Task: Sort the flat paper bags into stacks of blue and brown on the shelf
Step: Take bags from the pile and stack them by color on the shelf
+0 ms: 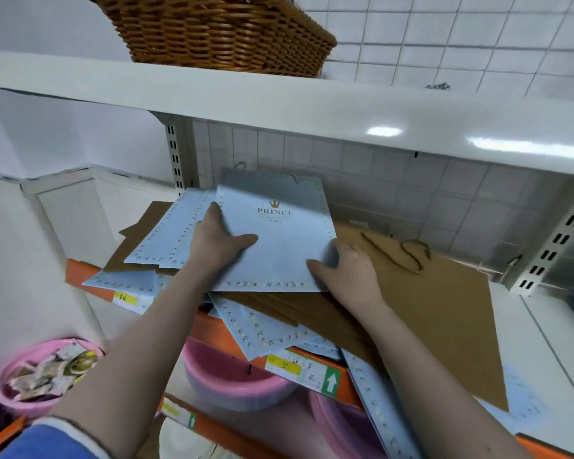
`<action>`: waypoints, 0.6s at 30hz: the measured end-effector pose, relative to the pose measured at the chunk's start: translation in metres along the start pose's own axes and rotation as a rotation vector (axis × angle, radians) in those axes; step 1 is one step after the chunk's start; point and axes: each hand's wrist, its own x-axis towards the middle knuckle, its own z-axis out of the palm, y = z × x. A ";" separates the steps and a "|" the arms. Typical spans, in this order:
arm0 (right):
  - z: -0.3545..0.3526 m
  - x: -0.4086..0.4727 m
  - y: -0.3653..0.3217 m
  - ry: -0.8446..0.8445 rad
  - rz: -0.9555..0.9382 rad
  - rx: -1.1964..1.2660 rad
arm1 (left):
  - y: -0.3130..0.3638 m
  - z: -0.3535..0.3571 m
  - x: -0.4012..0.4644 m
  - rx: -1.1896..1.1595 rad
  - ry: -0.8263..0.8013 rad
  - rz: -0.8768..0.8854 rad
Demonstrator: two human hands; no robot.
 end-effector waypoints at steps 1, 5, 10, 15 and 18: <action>-0.001 0.000 0.001 0.024 0.022 0.030 | -0.002 0.001 -0.002 -0.069 0.007 0.027; -0.006 -0.004 0.006 0.066 0.100 0.146 | -0.007 0.001 -0.021 -0.356 -0.032 0.015; -0.020 -0.031 0.007 0.121 0.110 0.191 | 0.004 0.001 -0.060 -0.414 -0.007 0.034; -0.050 -0.084 0.020 0.283 0.094 0.142 | 0.035 -0.004 -0.106 -0.272 0.038 0.092; -0.073 -0.119 0.040 0.318 0.123 0.111 | 0.051 0.010 -0.125 -0.090 0.004 0.129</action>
